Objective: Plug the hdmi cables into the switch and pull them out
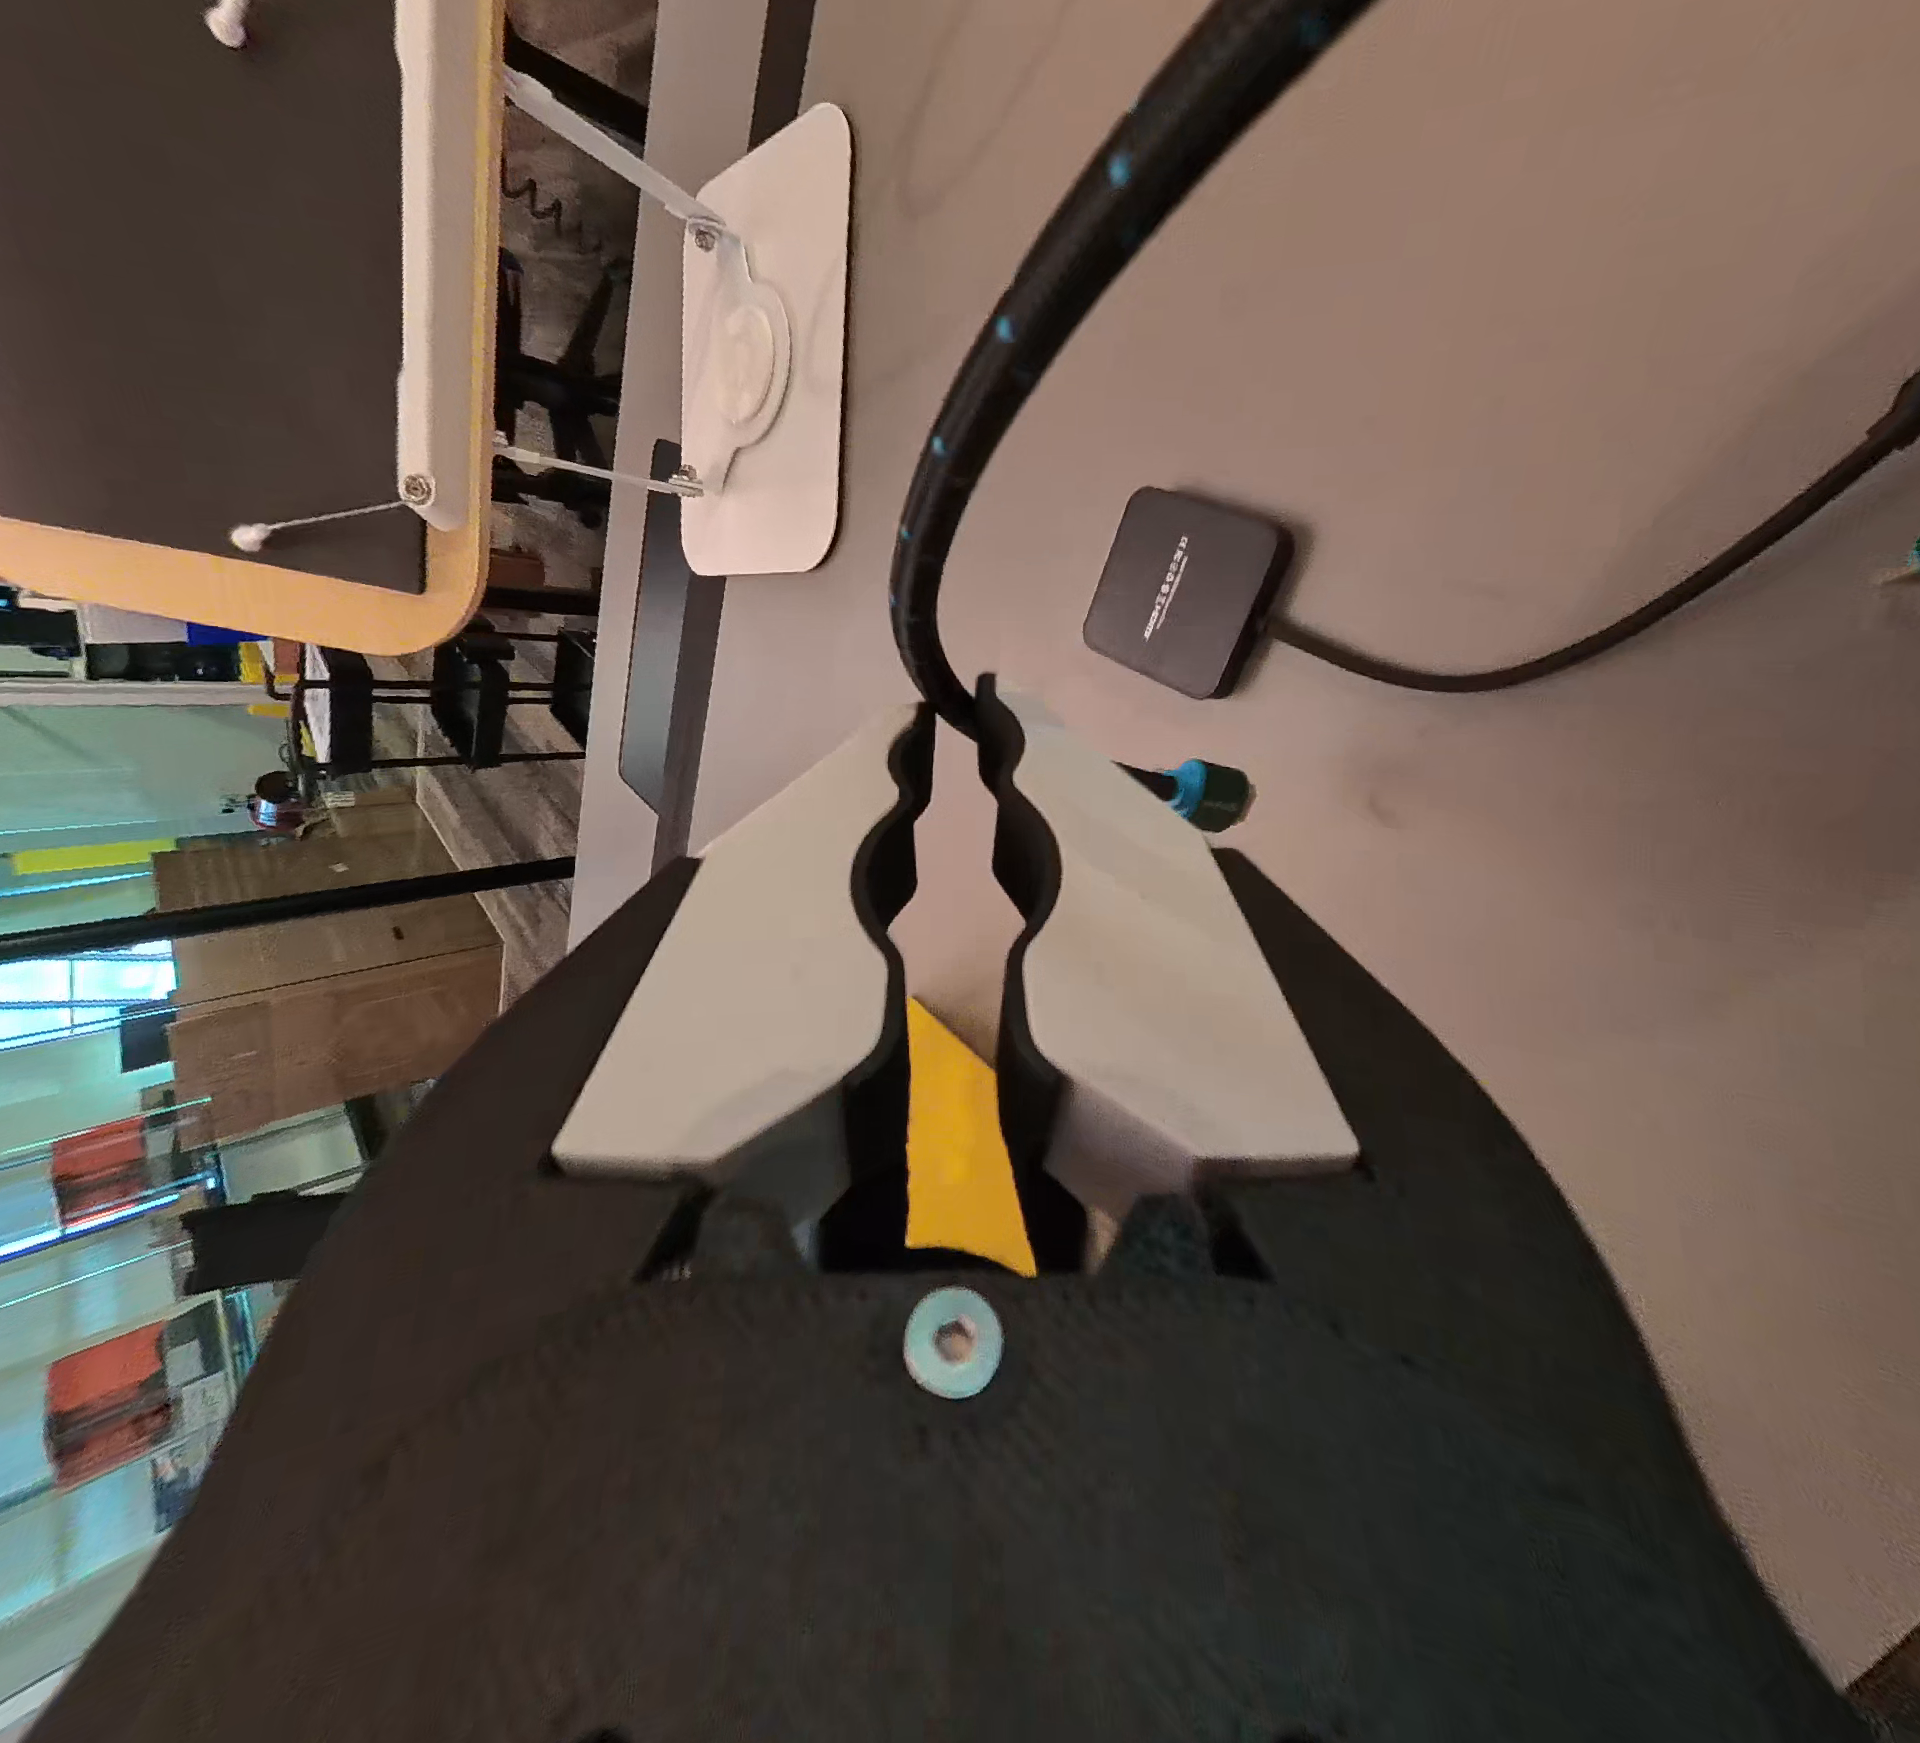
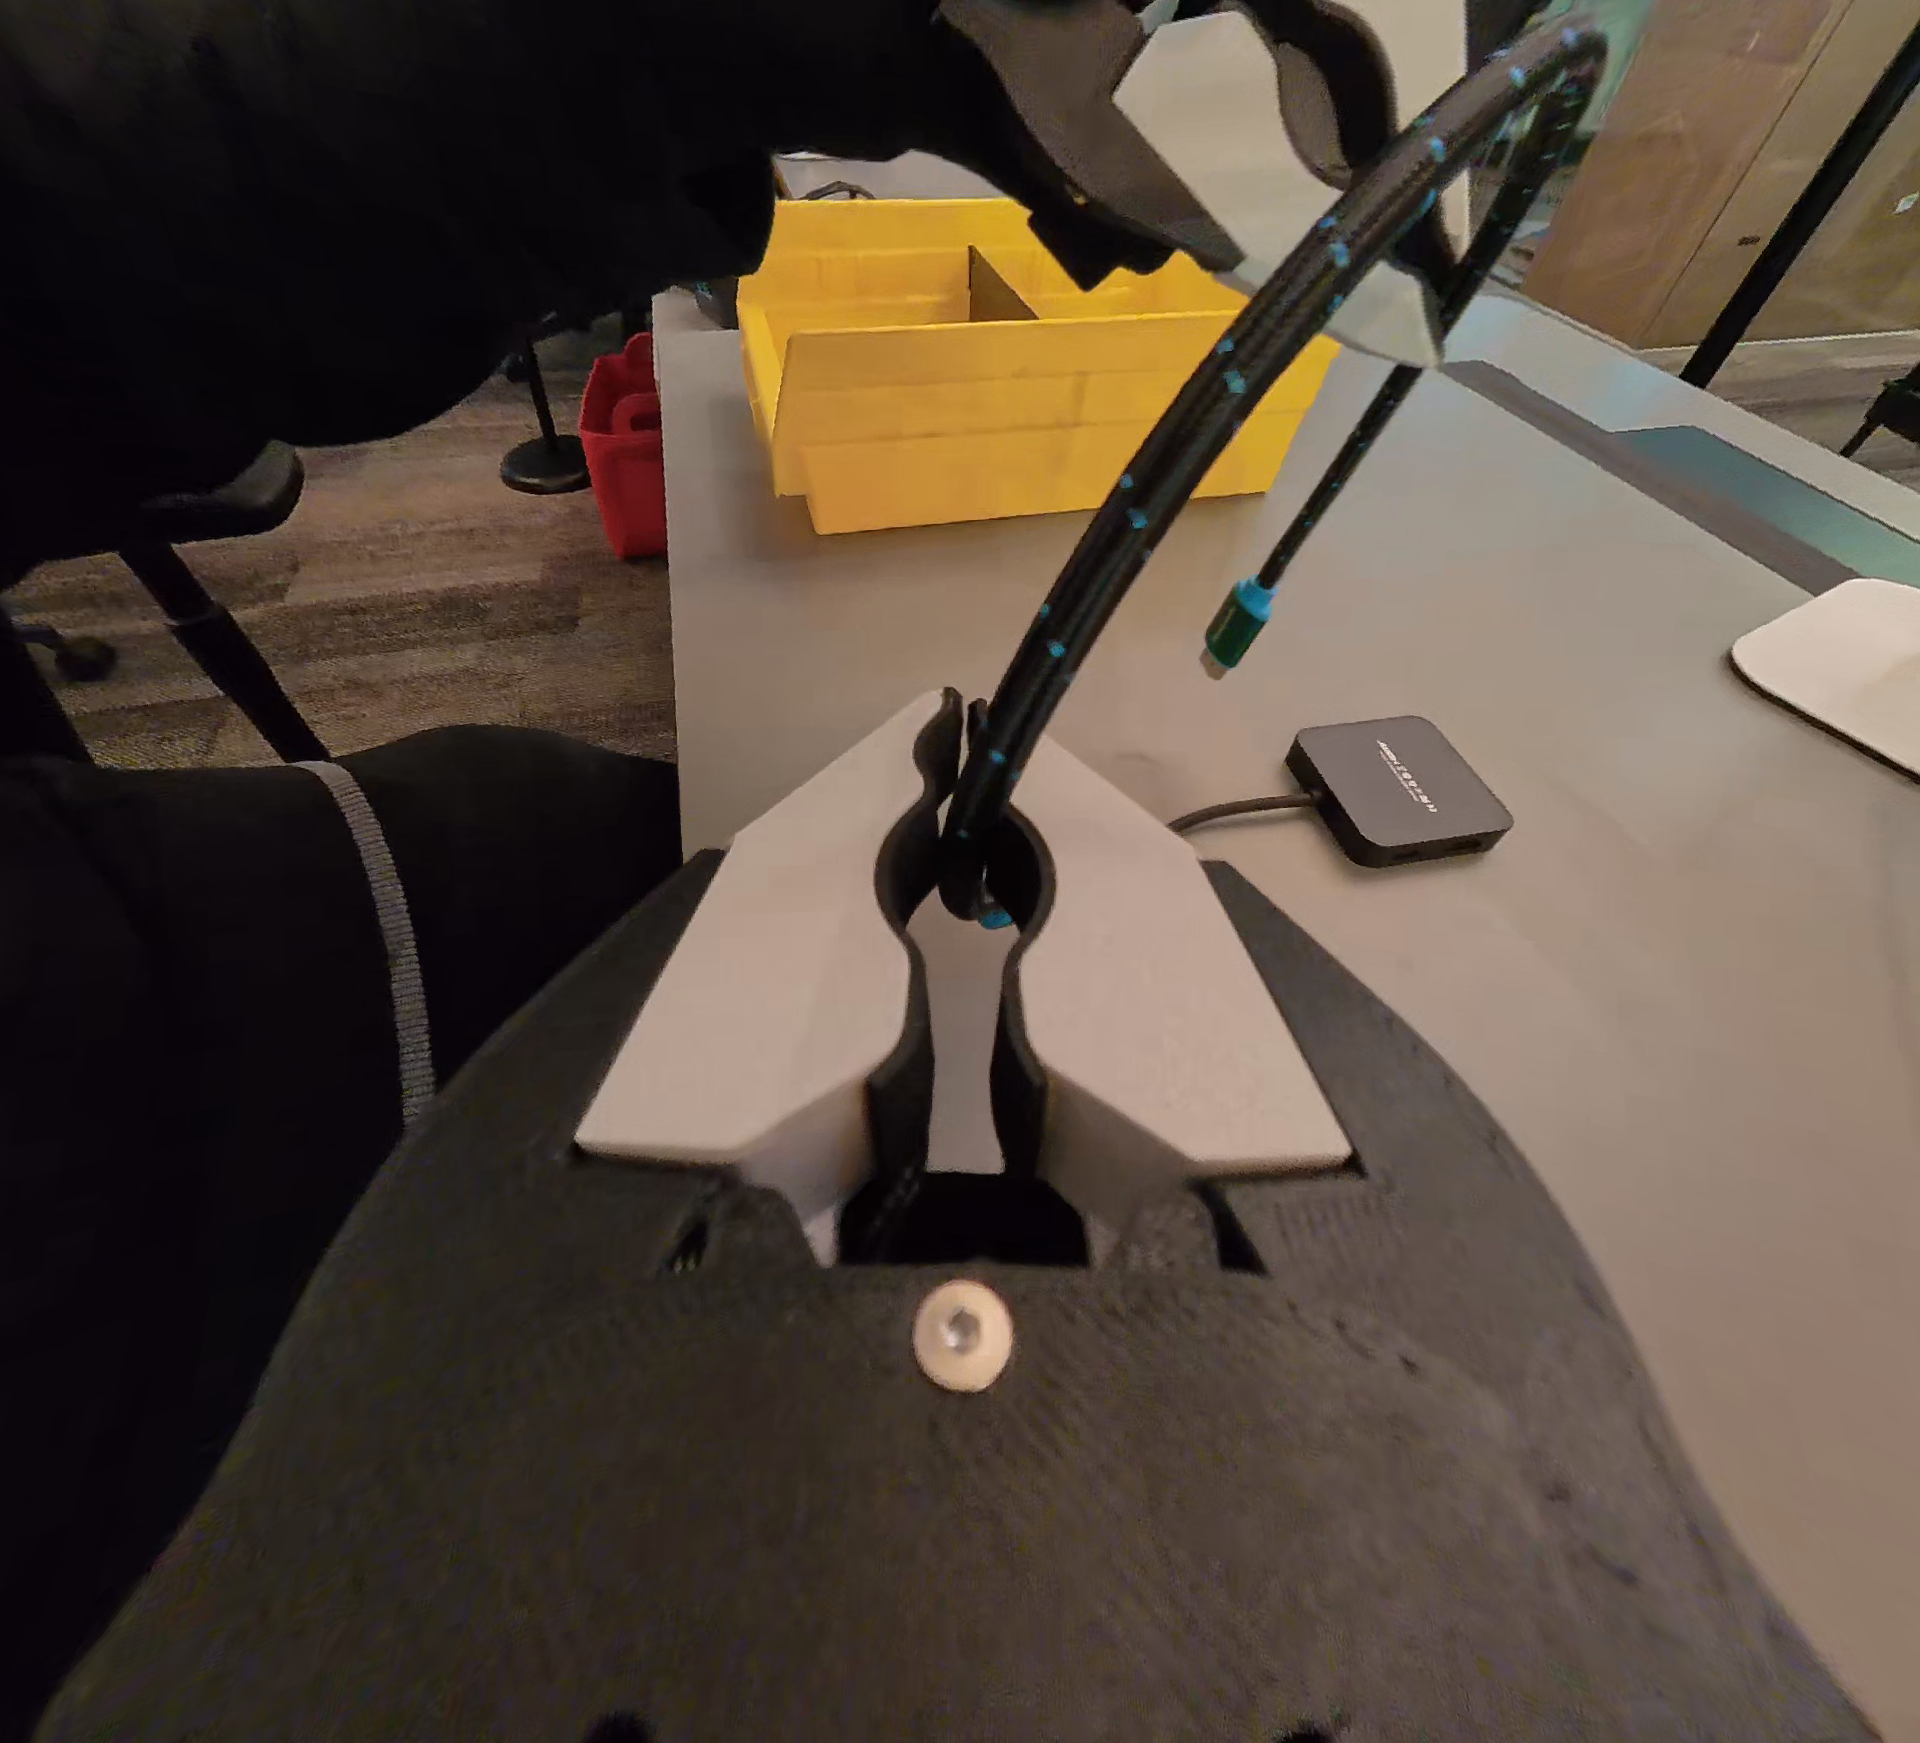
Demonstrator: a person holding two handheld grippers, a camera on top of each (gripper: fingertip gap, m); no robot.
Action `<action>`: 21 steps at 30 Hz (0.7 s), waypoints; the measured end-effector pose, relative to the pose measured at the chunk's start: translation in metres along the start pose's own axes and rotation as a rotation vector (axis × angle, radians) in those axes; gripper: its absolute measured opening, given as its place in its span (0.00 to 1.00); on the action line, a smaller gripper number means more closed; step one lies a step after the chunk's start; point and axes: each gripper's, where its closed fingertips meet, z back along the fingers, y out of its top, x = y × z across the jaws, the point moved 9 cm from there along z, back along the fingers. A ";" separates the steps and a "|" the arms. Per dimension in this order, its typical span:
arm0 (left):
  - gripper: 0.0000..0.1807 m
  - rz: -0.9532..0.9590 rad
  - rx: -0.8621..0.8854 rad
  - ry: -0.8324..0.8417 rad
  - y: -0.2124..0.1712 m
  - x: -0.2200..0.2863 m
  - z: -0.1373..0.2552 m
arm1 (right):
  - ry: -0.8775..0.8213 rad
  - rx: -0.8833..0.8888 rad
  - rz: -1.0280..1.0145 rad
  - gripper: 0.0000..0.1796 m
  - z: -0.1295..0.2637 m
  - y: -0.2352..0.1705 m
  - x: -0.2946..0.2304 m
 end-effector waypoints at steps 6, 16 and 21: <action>0.04 0.058 -0.025 -0.154 -0.014 0.010 -0.016 | 0.122 0.047 -0.188 0.00 -0.003 0.003 0.003; 0.28 0.209 -0.055 -0.166 -0.037 0.032 -0.041 | 0.136 0.013 -0.408 0.00 -0.014 -0.024 0.012; 0.31 0.322 -0.010 -0.305 -0.050 0.037 -0.038 | 0.141 0.005 -0.435 0.00 -0.018 -0.029 0.013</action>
